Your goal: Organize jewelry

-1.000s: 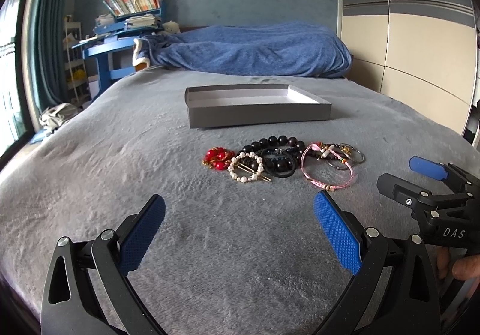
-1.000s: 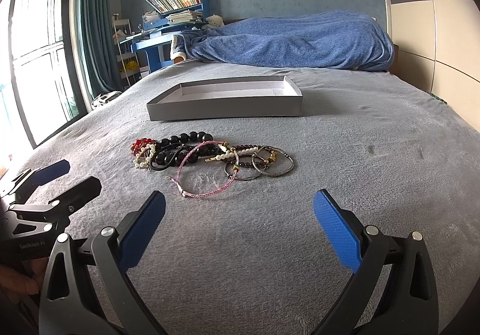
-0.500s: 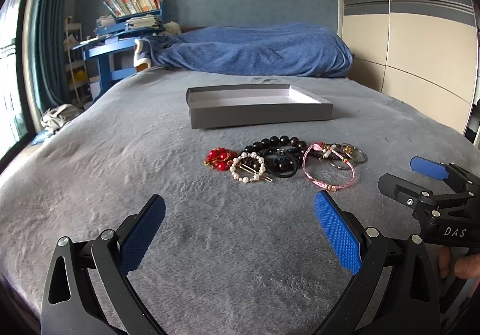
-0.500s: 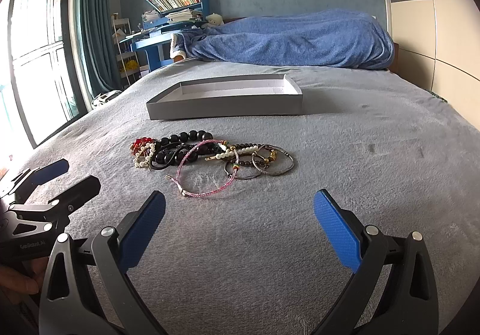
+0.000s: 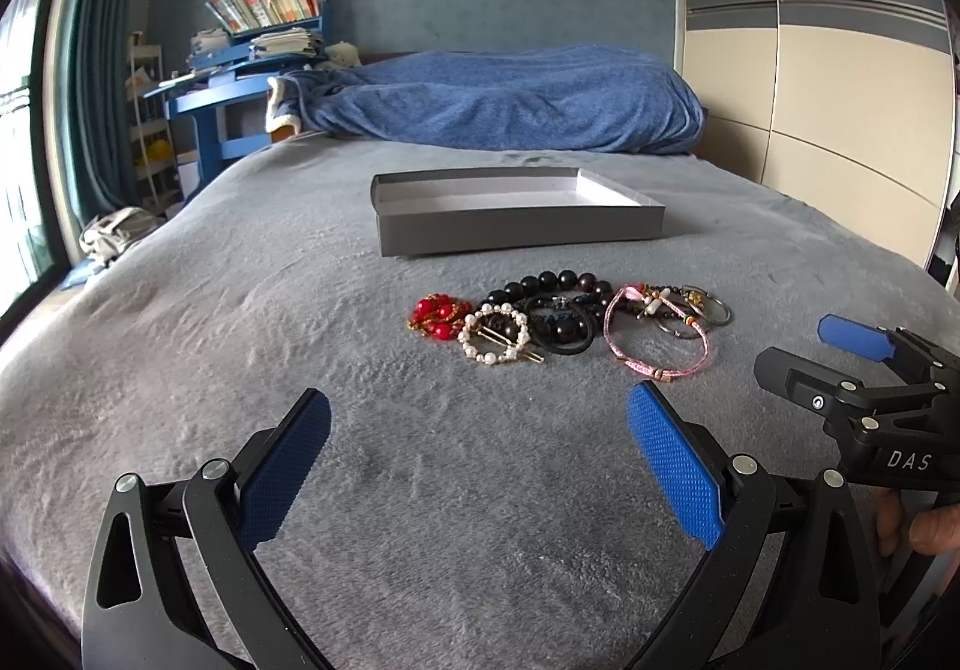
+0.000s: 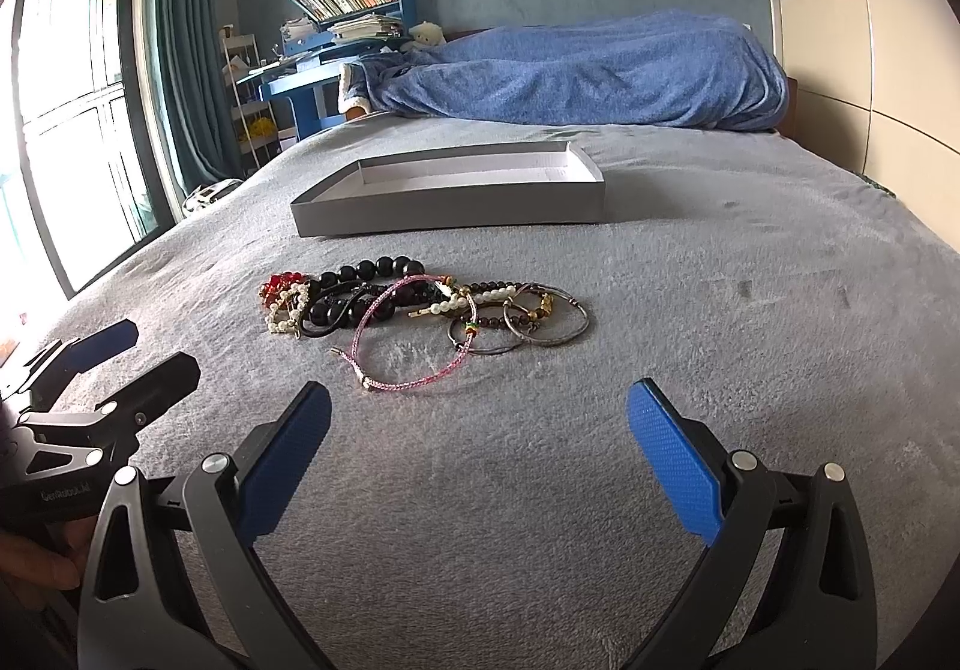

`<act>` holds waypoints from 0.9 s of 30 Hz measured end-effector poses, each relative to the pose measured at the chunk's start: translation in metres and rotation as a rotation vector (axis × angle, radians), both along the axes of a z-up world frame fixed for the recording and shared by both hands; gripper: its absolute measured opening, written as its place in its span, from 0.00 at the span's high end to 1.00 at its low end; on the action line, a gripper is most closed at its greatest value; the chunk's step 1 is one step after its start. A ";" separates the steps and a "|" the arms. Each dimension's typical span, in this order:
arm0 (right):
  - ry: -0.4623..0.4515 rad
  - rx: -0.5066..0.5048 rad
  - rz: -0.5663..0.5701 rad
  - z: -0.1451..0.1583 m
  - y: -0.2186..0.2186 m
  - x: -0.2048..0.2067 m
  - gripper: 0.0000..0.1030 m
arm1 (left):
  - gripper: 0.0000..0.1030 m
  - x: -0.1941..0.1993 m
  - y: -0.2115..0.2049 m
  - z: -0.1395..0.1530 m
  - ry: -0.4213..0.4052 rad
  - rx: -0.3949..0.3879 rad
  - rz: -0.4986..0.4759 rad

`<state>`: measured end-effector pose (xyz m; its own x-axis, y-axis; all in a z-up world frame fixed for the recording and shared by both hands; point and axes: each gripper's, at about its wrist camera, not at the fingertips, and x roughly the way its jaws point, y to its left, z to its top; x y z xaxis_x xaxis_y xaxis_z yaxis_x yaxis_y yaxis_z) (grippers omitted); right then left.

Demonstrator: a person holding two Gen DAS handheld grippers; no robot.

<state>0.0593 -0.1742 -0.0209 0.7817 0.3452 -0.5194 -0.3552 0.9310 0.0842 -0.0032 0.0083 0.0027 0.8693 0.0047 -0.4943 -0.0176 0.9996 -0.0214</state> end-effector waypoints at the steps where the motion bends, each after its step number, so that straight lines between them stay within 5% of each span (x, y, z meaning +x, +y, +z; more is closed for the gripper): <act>1: 0.001 -0.001 0.000 0.000 0.000 0.000 0.05 | 0.04 0.000 0.000 0.000 0.000 0.000 0.000; 27: 0.010 0.009 0.003 0.008 -0.002 0.001 0.05 | 0.04 0.003 0.005 0.012 -0.002 0.006 0.029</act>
